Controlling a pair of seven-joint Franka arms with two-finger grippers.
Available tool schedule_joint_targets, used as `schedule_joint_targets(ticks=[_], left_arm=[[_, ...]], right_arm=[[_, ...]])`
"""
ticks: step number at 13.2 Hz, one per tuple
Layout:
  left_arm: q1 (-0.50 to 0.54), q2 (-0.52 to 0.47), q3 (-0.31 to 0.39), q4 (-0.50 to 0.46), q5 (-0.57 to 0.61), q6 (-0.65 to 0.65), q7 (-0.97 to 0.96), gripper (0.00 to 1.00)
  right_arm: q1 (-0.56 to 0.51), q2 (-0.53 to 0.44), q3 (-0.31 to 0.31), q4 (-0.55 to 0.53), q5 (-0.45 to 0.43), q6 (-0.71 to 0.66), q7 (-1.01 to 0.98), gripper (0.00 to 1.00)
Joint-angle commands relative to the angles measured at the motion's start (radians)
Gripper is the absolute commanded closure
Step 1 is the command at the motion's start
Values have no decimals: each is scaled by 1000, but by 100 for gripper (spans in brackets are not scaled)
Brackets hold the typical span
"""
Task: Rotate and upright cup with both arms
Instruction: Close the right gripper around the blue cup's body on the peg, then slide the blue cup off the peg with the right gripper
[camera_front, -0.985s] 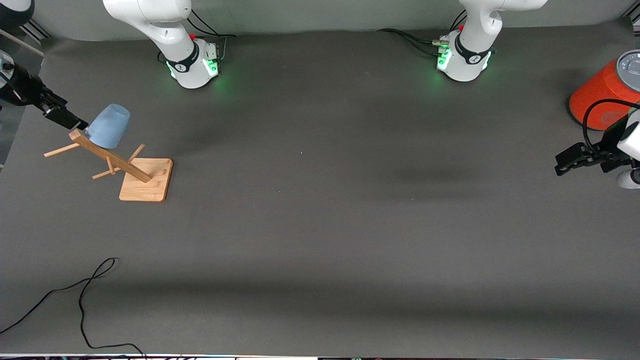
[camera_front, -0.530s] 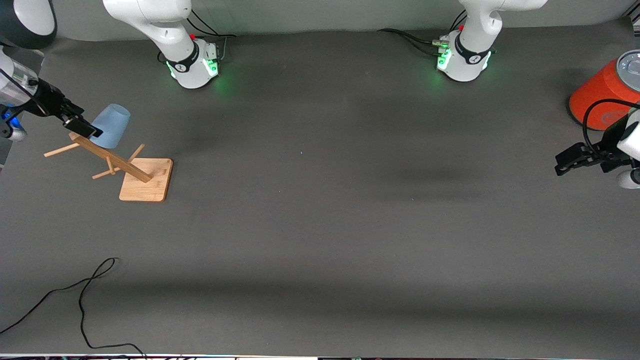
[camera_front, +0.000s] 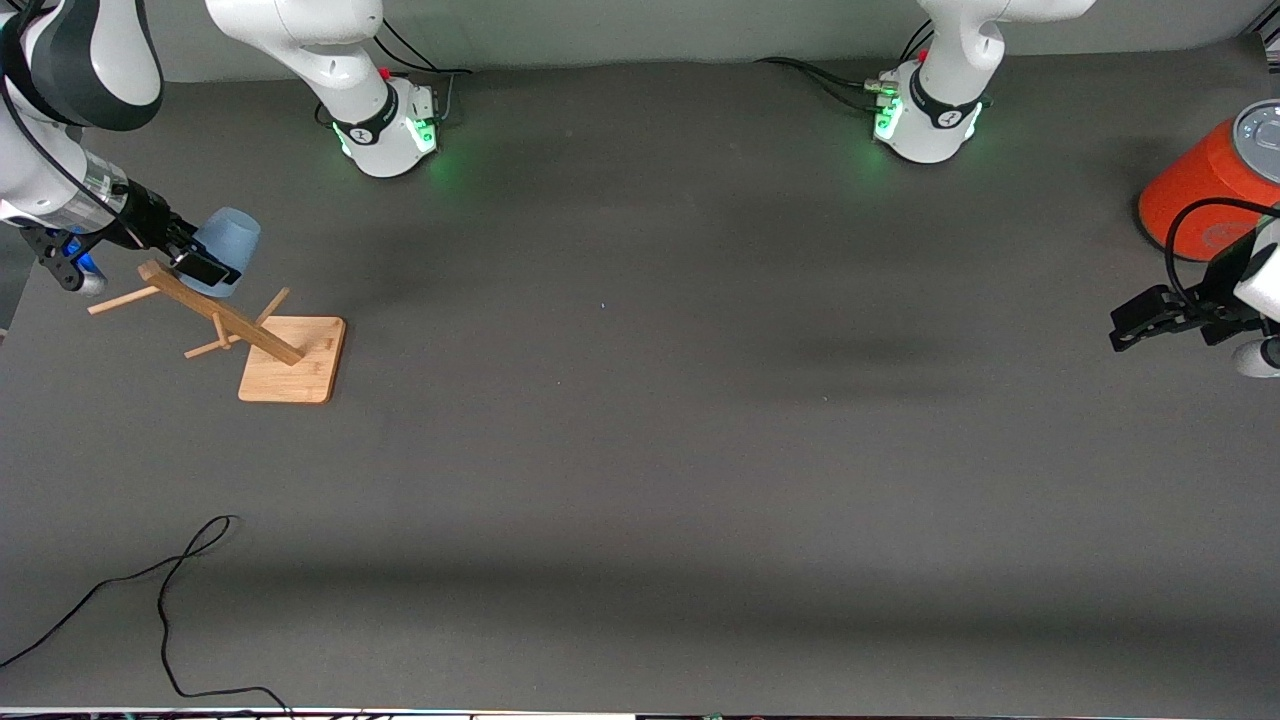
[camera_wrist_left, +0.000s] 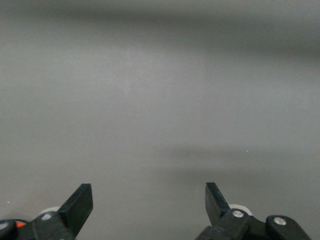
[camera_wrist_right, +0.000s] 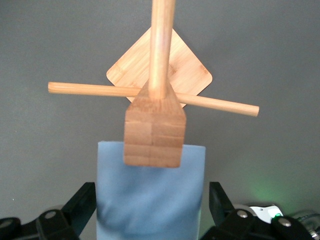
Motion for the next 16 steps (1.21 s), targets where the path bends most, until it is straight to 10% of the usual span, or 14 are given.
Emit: schedule_joint_targets(ticks=[1, 3, 16], left_arm=[[1, -8, -1, 3, -1, -21, 16, 0], [1, -10, -1, 3, -1, -21, 16, 0], [1, -8, -3, 3, -5, -21, 16, 0]], right_arm=[[8, -13, -5, -12, 15, 15, 23, 14], [8, -13, -11, -12, 15, 15, 22, 60], [194, -161, 8, 31, 19, -155, 332, 64]])
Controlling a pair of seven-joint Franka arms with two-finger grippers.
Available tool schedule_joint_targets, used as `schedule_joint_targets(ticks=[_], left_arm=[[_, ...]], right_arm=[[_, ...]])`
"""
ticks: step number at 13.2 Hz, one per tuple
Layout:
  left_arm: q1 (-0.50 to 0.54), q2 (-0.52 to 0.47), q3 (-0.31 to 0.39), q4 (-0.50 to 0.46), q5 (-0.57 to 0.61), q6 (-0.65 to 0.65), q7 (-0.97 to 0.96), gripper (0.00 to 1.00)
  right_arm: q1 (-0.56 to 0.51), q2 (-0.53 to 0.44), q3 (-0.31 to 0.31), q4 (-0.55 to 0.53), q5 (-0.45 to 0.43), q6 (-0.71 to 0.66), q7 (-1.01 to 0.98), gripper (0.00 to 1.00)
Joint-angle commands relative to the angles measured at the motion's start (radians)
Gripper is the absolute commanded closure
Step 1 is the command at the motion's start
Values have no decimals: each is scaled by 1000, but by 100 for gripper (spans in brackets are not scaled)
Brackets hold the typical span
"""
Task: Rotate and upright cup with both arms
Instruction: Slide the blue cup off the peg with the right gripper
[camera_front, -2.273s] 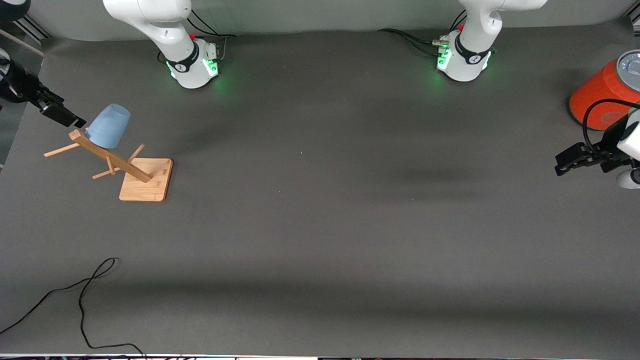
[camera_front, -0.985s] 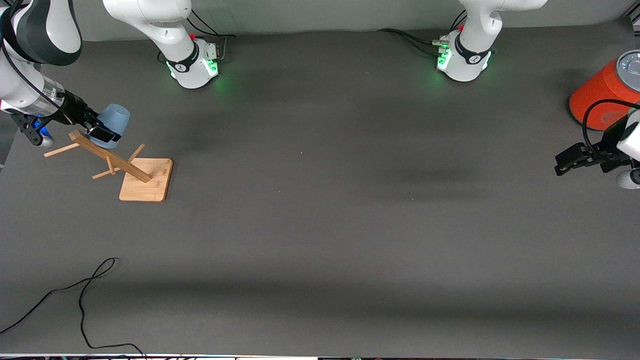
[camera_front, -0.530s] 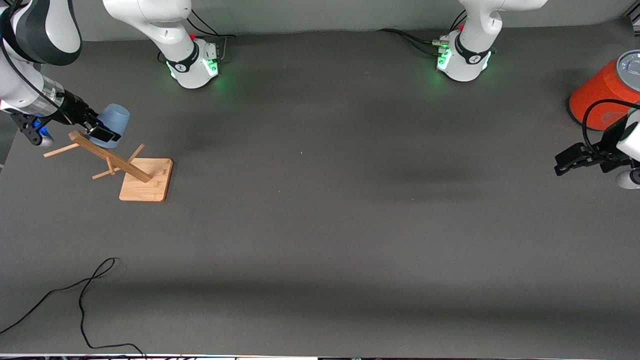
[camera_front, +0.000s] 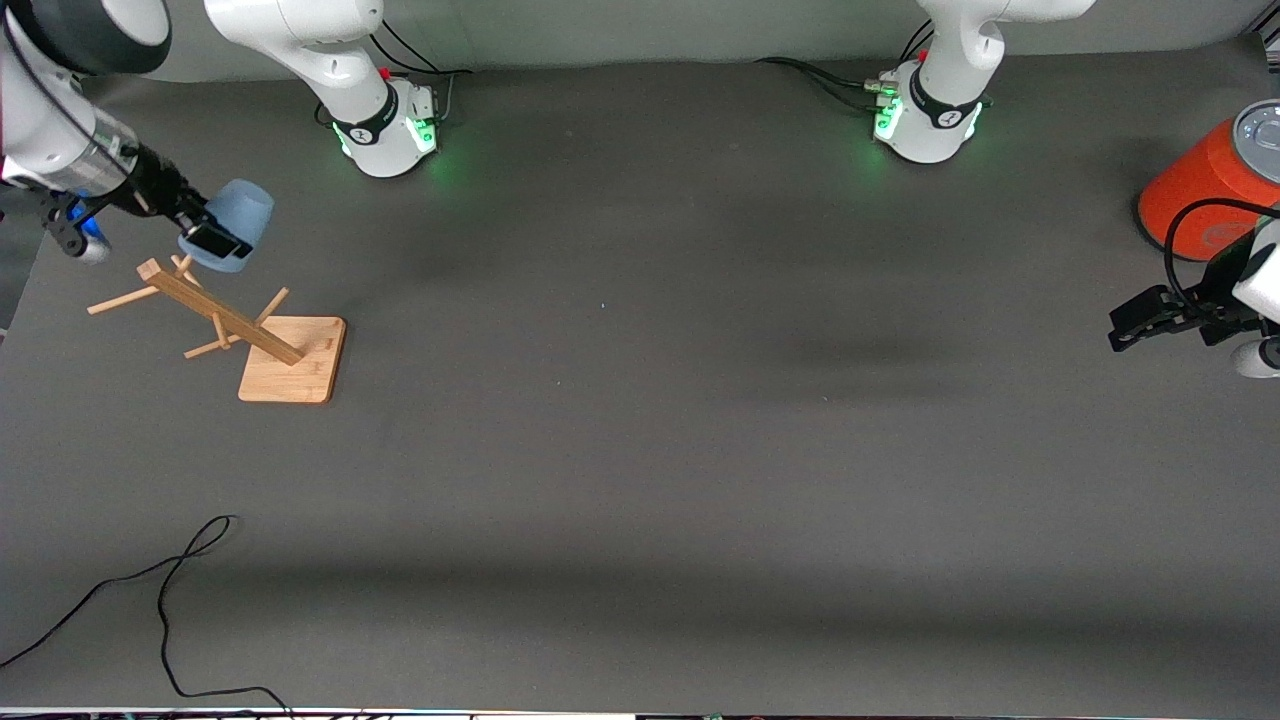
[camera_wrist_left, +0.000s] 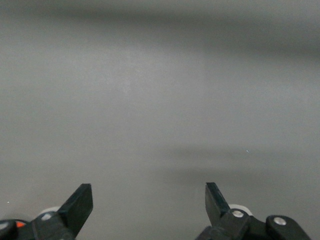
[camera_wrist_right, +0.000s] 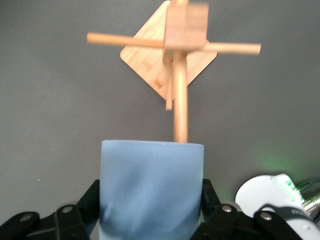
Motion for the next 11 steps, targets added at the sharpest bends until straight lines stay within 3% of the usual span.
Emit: schedule_joint_targets(ticks=[1, 4, 6, 11], left_arm=[[1, -8, -2, 4, -5, -21, 16, 0], [1, -8, 0, 4, -5, -21, 16, 0], [1, -7, -2, 4, -5, -21, 16, 0], [1, -5, 0, 4, -5, -21, 16, 0]], right_arm=[[113, -27, -4, 37, 28, -52, 173, 64], [279, -9, -1, 103, 62, -72, 406, 64], [408, 61, 0, 170, 65, -58, 593, 64], [698, 438, -1, 462, 62, 37, 1048, 65]])
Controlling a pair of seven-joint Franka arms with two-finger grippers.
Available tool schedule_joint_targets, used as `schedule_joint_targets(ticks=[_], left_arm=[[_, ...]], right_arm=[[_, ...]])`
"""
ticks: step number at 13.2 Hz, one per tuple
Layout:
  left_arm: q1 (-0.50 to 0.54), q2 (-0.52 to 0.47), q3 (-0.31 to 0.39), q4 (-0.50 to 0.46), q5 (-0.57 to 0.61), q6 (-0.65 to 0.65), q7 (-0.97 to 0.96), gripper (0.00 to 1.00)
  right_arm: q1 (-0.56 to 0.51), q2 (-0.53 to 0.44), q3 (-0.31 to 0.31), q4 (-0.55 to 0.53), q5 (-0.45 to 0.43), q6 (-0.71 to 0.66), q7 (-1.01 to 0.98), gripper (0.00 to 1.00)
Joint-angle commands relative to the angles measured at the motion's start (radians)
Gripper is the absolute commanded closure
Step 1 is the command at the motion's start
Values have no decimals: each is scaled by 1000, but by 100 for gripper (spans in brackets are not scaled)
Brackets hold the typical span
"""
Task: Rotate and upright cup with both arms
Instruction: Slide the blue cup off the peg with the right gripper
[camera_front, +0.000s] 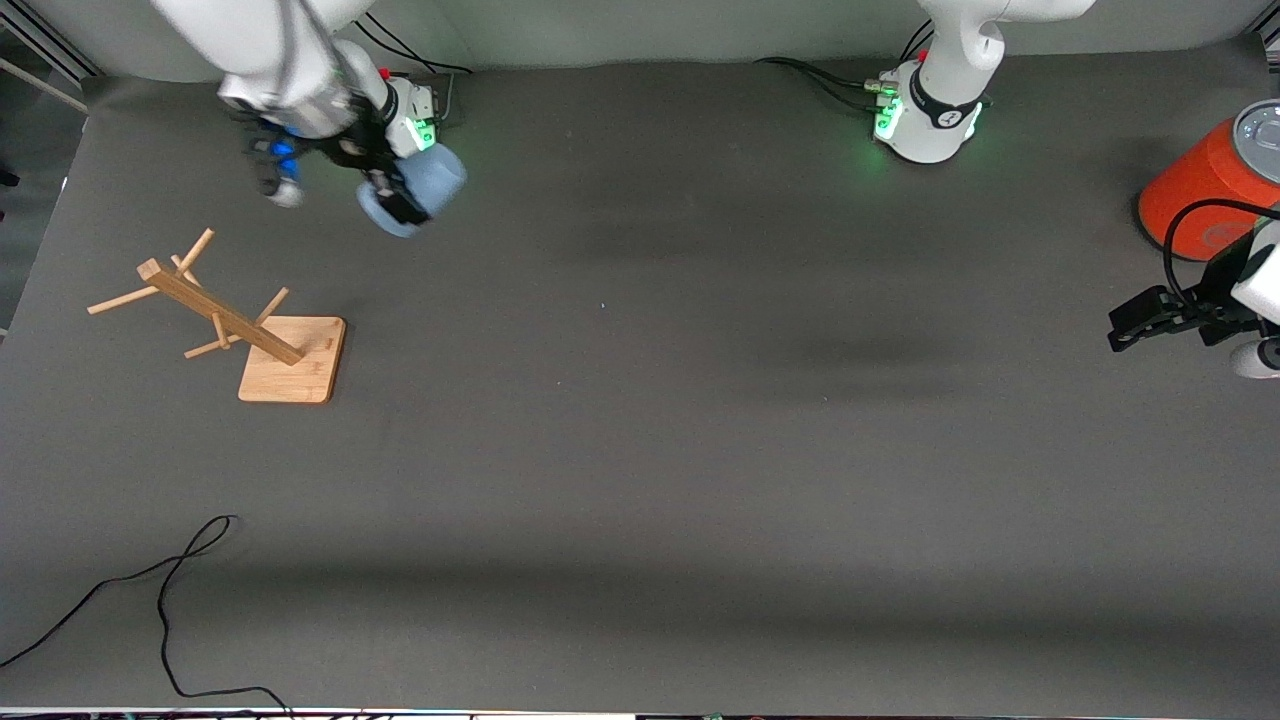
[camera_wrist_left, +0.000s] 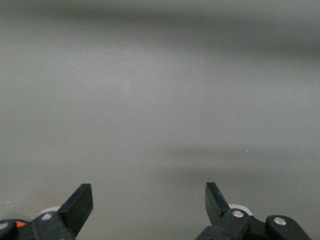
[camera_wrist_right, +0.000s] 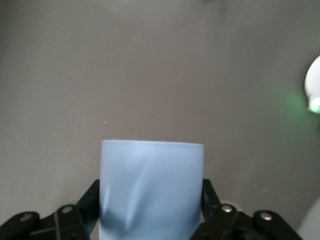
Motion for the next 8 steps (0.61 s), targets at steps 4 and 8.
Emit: schedule_joint_targets(ticks=[4, 8], left_arm=[[1, -8, 0, 4, -4, -21, 16, 0], [1, -6, 0, 4, -4, -21, 16, 0]], right_arm=[[227, 545, -10, 480, 2, 14, 412, 65], [301, 838, -11, 727, -10, 14, 612, 65]])
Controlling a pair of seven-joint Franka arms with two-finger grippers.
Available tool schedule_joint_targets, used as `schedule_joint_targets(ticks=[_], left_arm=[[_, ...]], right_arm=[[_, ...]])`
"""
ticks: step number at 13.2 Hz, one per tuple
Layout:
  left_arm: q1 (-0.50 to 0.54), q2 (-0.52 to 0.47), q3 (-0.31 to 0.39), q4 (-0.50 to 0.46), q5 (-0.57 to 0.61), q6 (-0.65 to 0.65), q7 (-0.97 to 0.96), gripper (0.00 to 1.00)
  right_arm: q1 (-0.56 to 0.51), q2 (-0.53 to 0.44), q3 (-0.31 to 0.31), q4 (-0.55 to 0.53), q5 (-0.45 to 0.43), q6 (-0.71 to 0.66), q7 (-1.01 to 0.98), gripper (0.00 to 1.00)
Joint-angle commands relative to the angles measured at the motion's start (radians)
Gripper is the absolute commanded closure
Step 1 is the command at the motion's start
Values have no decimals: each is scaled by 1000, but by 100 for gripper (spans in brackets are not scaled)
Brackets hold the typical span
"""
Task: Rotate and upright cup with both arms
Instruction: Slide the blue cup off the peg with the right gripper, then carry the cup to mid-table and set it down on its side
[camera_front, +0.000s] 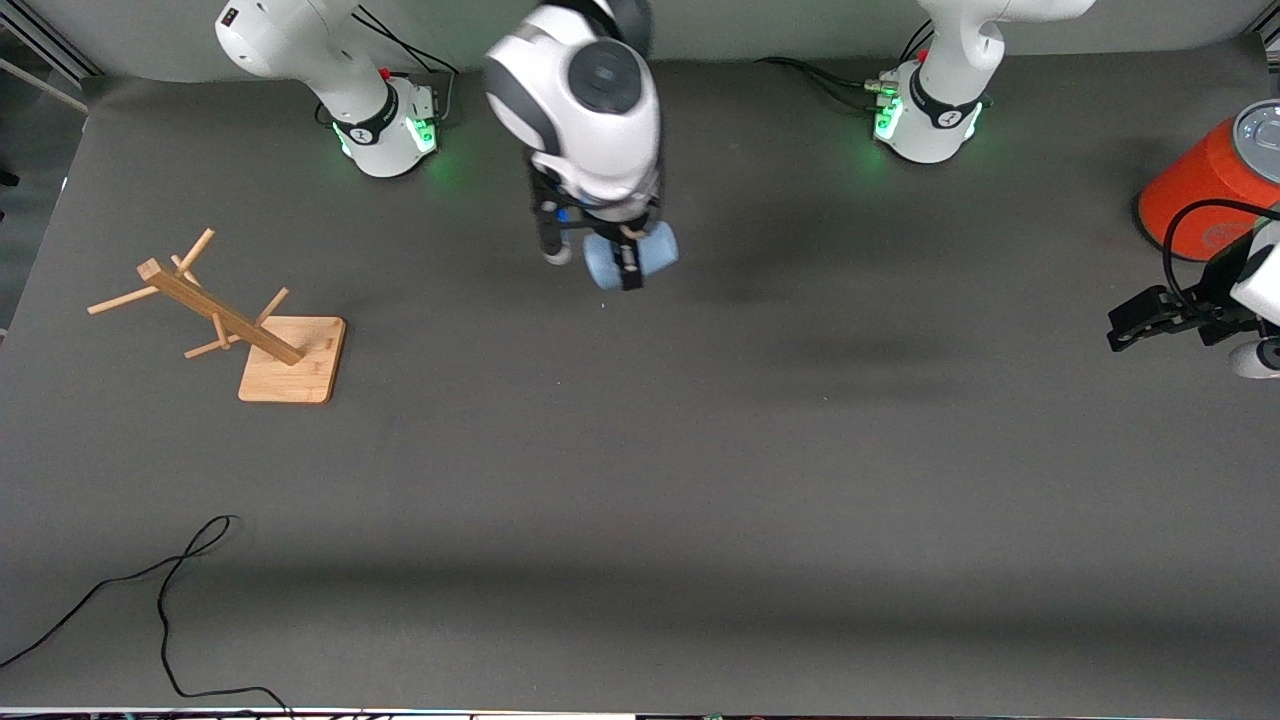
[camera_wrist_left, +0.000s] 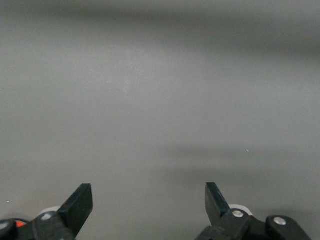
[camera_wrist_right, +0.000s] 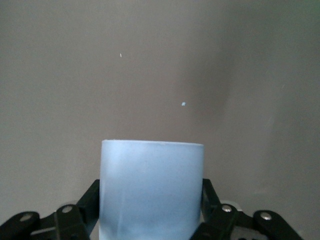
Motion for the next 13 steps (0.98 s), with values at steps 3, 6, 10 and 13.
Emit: schedule_joint_targets(ticks=[3, 6, 10, 13], left_arm=[[1, -7, 0, 4, -4, -19, 16, 0], [1, -7, 0, 4, -4, -19, 16, 0], [1, -5, 0, 4, -4, -20, 16, 0], [1, -5, 0, 4, -4, -20, 16, 0]], right_arm=[[57, 348, -14, 313, -33, -34, 196, 65], [73, 495, -13, 405, -47, 10, 259, 66], [81, 560, -14, 413, -47, 61, 289, 66], [87, 584, -14, 410, -56, 83, 289, 65]])
